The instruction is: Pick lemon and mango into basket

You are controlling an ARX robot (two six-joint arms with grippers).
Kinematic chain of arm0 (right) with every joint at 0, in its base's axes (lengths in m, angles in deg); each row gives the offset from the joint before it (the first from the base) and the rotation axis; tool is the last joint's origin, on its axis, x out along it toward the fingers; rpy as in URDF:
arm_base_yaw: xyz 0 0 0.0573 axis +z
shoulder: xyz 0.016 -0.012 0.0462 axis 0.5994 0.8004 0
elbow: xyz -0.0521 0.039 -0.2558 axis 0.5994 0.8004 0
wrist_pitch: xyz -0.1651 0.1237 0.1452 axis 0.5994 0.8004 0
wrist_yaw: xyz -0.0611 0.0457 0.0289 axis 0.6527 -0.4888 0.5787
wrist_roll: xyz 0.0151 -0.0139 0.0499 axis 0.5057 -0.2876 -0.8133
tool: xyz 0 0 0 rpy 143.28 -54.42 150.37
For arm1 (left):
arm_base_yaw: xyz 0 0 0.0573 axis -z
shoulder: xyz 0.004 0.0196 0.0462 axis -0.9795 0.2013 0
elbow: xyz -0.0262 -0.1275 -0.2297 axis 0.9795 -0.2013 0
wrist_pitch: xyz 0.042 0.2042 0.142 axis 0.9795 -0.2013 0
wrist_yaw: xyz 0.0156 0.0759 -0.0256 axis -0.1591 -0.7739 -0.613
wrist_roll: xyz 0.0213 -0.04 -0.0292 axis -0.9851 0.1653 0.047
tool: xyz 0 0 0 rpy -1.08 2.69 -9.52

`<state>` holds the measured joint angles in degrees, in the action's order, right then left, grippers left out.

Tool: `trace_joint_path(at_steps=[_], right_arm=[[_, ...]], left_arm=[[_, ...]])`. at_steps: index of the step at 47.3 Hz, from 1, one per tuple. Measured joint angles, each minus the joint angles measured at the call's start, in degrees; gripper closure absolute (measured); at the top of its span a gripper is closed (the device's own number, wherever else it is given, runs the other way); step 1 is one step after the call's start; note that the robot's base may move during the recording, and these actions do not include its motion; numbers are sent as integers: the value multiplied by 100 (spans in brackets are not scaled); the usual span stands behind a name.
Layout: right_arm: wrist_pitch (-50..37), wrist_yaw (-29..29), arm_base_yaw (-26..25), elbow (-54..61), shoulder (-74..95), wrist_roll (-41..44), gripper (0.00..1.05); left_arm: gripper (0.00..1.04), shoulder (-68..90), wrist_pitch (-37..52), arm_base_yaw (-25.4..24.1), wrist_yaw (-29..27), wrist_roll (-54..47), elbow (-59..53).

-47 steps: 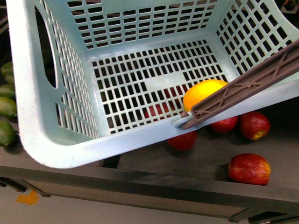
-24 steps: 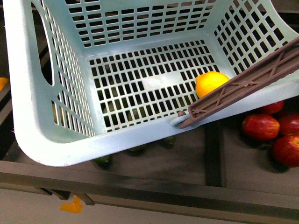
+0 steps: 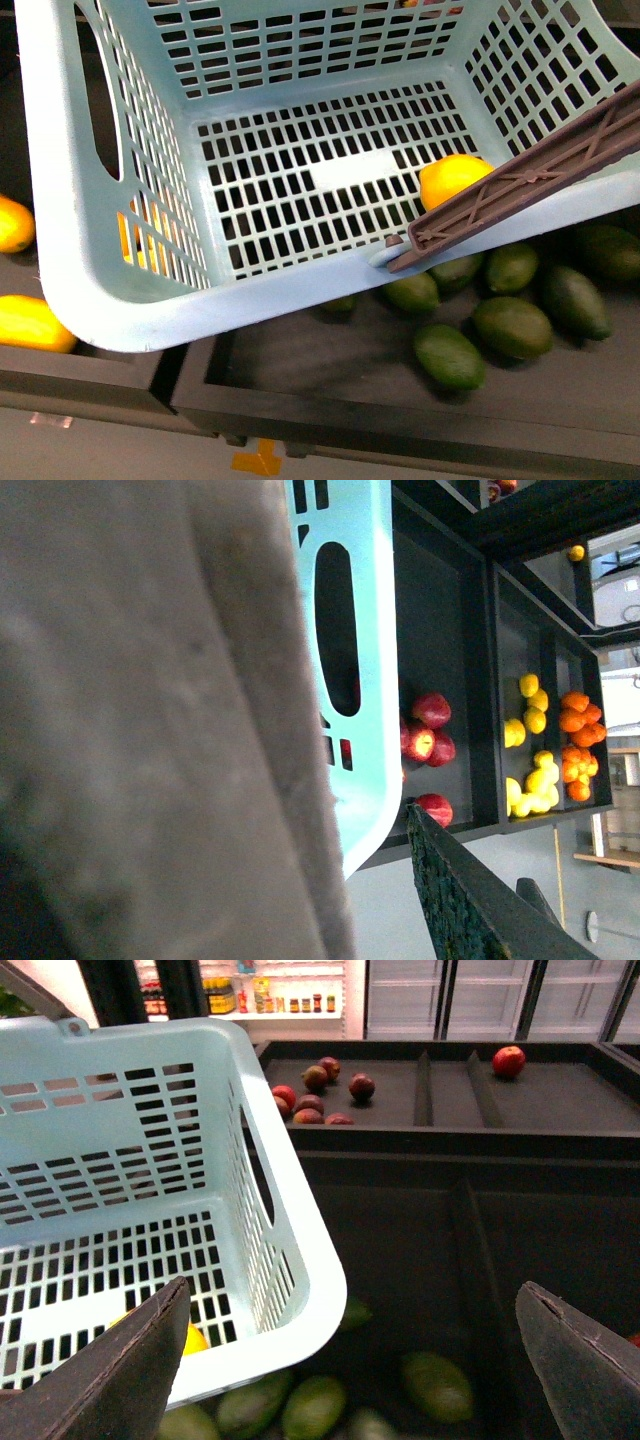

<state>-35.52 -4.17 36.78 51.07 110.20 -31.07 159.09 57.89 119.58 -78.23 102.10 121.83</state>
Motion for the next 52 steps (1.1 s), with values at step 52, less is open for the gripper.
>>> trace_joint_path(at_steps=[52], right_arm=[[0,0,2,0,0,0,9]], left_arm=[[76,2,0,0,26,-17,0]])
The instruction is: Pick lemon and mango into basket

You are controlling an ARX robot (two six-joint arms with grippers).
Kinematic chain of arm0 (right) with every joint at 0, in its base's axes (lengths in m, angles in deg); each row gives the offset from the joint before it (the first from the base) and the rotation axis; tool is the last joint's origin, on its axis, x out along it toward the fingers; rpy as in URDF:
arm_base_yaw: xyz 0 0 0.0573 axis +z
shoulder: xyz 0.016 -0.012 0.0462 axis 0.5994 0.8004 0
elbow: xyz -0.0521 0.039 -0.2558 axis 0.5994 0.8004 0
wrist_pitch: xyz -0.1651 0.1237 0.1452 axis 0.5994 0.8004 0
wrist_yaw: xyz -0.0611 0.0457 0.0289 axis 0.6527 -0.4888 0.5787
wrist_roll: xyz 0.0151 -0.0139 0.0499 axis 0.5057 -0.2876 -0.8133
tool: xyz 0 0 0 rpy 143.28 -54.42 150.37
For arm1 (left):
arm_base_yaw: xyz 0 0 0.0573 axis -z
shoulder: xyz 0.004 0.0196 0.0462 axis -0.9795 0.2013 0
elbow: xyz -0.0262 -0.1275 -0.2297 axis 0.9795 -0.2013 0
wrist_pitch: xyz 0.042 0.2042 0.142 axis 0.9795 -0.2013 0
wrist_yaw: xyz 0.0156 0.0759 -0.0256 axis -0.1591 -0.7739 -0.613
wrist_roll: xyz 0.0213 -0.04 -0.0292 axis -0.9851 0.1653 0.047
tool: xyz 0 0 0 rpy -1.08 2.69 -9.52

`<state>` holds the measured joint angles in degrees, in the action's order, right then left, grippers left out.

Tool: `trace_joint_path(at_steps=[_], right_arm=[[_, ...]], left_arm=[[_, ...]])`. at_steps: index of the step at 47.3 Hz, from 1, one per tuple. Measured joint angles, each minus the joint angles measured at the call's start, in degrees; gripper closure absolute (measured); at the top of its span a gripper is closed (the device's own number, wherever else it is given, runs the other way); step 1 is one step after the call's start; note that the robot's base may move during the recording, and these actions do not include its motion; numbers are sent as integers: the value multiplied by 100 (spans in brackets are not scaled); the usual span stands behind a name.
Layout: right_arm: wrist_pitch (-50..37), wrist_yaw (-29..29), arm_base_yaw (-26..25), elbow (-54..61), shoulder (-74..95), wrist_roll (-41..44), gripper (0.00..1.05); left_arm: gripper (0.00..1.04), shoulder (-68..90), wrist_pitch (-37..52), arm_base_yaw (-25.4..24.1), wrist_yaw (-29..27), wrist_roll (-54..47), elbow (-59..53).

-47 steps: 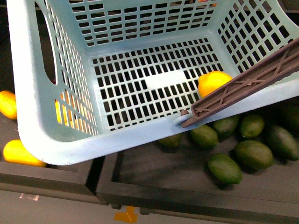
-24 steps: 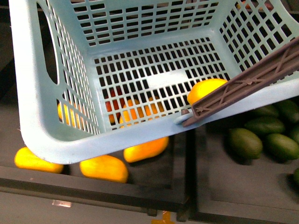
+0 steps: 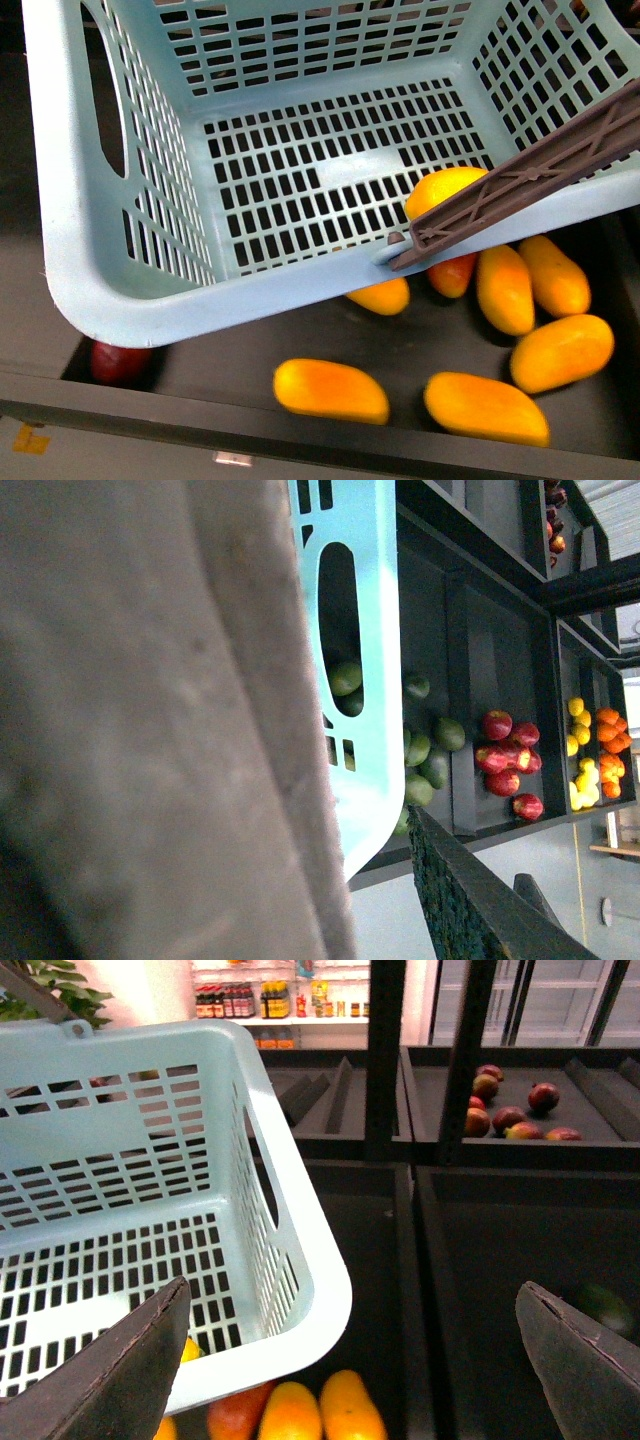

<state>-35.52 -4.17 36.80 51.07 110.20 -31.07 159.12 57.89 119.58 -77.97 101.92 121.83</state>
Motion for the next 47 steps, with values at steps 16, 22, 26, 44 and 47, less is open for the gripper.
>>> trace_joint_path(at_steps=[16,22,26,44,47], right_arm=[[0,4,0,2,0,0,9],[2,0,2,4,-2,0,9],[2,0,2,4,0,0,9],[2603,1488,-149,-1038,459,-981,9],[2946,1244,-540,-1261,682,-1016,9]], left_arm=[[76,0,-2,0,-9,-2,0],[76,0,0,0,7,4,2],[76,0,0,0,-9,-2,2],[76,-2,-15,-57,-92,2,0],[76,-2,-15,-28,-61,-2,0]])
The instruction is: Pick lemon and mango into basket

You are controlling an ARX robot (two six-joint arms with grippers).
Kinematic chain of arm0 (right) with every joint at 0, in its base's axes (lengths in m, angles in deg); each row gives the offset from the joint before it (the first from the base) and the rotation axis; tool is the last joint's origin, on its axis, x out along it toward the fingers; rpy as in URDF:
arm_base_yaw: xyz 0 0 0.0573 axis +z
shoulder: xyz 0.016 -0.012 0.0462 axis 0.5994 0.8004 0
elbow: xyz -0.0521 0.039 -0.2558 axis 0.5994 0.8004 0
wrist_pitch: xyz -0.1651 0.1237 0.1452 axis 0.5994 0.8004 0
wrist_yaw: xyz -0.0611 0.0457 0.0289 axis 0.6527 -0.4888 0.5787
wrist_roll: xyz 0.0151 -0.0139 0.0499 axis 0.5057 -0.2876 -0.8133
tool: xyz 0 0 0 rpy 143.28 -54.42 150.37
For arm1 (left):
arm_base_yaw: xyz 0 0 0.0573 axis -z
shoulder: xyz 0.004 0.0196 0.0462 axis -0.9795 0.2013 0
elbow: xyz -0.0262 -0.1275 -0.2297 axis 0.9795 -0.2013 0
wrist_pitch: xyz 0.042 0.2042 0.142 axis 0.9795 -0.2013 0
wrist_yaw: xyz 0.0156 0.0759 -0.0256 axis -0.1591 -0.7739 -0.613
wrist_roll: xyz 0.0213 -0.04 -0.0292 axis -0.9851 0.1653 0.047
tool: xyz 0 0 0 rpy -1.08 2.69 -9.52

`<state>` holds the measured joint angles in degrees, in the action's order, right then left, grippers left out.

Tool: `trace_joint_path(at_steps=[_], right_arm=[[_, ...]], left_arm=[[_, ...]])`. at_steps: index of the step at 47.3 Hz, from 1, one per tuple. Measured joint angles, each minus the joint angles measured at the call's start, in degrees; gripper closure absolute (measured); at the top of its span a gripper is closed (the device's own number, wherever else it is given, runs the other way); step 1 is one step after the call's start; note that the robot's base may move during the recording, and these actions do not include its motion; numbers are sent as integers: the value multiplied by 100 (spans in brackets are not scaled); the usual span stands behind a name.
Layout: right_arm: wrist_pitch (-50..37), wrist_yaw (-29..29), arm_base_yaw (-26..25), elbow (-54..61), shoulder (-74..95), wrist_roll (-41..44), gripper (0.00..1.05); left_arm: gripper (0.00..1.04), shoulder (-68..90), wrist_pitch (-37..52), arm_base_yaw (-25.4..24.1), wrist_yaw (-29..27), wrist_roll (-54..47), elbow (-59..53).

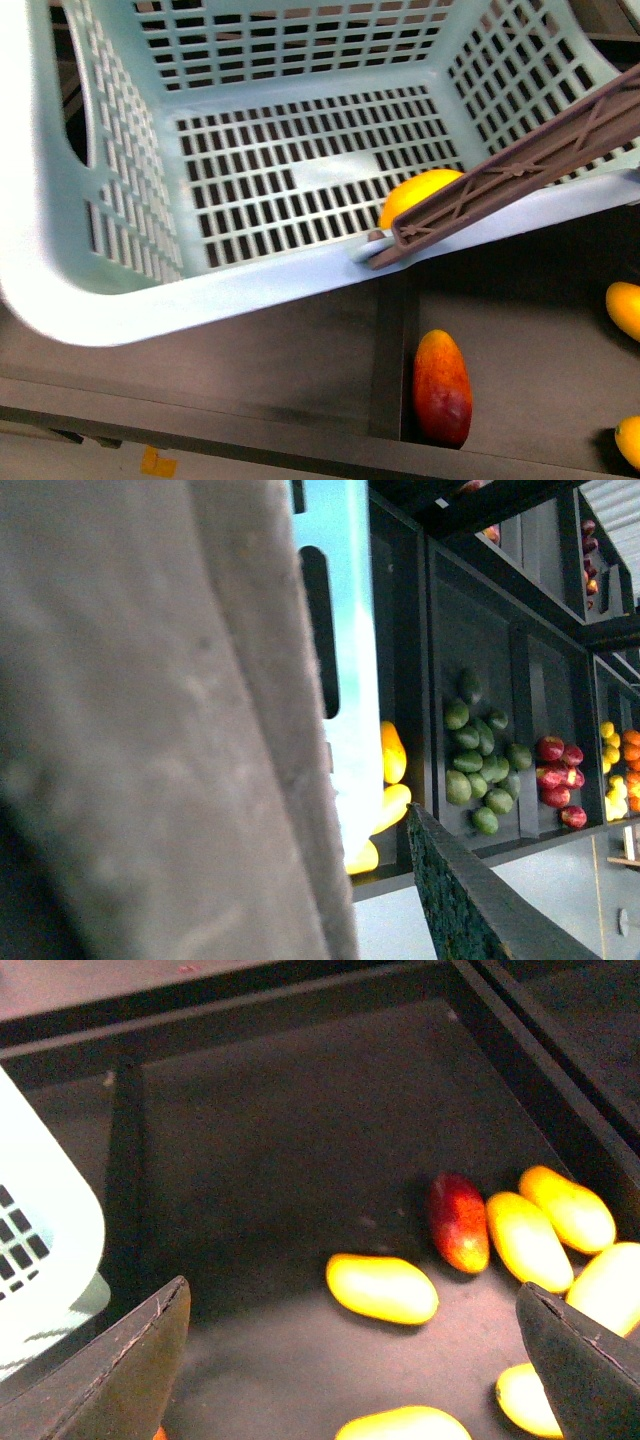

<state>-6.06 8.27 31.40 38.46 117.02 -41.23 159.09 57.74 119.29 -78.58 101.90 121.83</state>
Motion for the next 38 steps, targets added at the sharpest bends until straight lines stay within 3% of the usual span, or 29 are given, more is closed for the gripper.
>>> trace_joint_path(at_steps=[11,15,22,32,38], right_arm=[[-981,-2061,-1606,-608,1410,1478,9],[-1263,-2605,-2212,-1021,2371,2667,9],[-1106,-2815,-2791,-1709,4168,4577,9],[-627,-2695,-2850,-2341,5840,6511,9],[-387,-2505,-2863,-2767,6647,7191,9]], left_arm=[[76,4,0,33,90,0,0],[76,4,0,42,122,11,0],[76,4,0,22,-2,2,0],[76,4,0,22,2,4,0],[76,4,0,22,24,0,0]])
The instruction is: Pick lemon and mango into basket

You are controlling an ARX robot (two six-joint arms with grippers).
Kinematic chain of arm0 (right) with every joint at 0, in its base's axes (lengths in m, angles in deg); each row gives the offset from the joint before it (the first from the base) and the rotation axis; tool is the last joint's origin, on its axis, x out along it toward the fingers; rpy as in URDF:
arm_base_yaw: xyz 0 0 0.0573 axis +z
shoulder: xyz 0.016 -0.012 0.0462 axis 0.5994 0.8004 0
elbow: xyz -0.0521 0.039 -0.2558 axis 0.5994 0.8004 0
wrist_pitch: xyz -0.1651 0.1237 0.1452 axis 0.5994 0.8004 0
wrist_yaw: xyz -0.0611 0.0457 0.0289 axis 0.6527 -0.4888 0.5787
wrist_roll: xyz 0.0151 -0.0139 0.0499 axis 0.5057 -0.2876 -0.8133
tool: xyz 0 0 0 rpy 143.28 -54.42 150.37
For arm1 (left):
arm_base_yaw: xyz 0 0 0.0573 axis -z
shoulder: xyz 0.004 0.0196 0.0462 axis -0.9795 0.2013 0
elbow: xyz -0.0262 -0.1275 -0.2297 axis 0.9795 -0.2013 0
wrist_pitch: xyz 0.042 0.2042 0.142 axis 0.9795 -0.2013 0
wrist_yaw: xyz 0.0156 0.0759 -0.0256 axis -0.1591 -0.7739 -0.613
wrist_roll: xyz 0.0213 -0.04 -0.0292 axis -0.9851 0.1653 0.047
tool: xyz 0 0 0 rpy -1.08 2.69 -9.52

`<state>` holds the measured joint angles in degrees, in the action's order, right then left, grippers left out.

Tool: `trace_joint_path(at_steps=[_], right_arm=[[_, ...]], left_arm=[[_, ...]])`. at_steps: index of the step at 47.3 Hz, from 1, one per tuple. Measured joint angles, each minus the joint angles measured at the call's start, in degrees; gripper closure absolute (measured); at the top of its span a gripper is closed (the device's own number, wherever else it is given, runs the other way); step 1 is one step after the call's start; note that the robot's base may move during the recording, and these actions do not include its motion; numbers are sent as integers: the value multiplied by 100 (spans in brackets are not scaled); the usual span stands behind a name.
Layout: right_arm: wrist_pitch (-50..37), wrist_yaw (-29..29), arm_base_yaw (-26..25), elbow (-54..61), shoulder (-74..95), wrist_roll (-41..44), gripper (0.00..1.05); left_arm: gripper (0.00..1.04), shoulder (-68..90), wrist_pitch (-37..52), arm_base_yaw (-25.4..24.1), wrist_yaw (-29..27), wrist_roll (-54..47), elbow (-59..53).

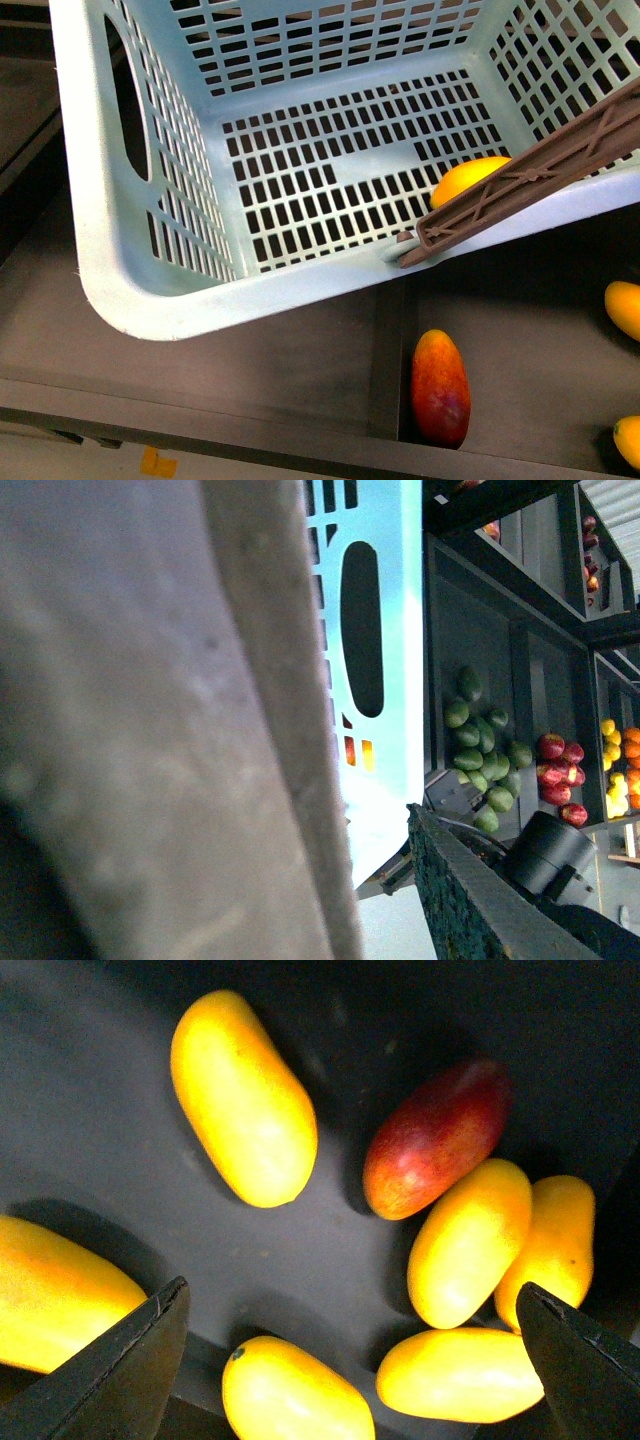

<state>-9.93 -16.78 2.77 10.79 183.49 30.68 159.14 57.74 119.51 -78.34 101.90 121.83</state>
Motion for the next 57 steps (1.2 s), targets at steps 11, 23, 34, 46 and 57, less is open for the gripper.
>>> trace_joint_path(at_steps=[11,23,34,46,57], right_arm=[[450,236,90,-782,1099,802,9],[439,614,476,-1368,1954,1471,9],[442,715,603,-1753,2452,1502,9],[365,758,717,-2039,2811,1440,9],[433,702,957,-2441,3139,1154,9]], left_arm=[[76,0,0,13,48,2,0],[76,0,0,0,-15,0,0],[76,0,0,0,33,2,0],[76,0,0,0,33,2,0],[76,0,0,0,20,2,0]])
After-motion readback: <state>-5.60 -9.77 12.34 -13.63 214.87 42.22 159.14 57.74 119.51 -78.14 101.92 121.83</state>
